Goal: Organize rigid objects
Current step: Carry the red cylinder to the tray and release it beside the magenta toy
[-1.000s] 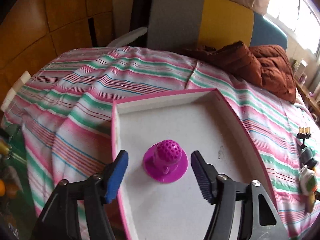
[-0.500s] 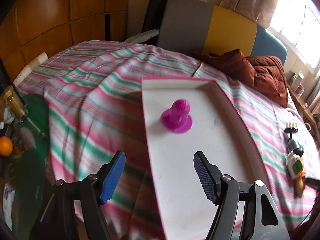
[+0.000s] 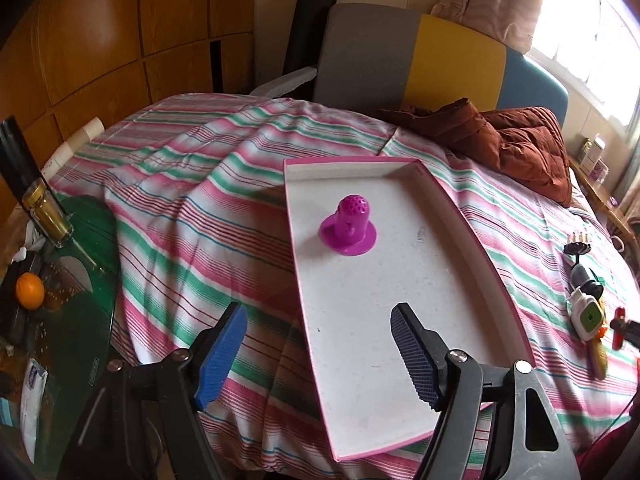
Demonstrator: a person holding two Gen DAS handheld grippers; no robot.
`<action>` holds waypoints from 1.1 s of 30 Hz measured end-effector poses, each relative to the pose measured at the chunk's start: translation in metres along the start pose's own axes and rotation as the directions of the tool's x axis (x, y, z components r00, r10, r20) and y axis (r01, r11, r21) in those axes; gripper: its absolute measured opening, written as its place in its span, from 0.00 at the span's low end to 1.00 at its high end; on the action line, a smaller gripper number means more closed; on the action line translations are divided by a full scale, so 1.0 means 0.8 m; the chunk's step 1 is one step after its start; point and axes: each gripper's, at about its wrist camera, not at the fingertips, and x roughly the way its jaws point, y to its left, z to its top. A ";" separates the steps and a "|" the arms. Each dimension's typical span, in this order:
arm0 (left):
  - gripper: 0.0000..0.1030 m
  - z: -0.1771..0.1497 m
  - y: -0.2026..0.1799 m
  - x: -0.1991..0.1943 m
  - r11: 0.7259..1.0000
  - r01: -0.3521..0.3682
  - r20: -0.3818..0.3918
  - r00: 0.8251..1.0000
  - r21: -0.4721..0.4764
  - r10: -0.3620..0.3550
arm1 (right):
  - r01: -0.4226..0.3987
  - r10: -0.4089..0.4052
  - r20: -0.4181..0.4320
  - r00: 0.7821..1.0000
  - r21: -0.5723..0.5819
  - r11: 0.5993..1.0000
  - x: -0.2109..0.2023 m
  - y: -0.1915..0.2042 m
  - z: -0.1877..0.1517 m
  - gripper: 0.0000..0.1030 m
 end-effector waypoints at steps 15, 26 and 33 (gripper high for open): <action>0.73 -0.007 -0.007 -0.002 1.000 0.016 -0.018 1.000 0.015 -0.015 | -0.201 0.213 0.078 0.974 -0.138 0.970 -0.047 0.064 -0.012 0.25; 0.73 -0.014 0.002 0.001 1.000 0.021 -0.032 0.999 0.001 -0.021 | -0.396 0.421 0.001 0.907 -0.338 0.854 -0.079 0.212 -0.037 0.25; 0.73 -0.015 0.018 0.006 1.000 0.019 -0.045 0.999 -0.023 -0.020 | -0.505 0.514 -0.103 0.852 -0.426 0.751 -0.092 0.301 -0.059 0.25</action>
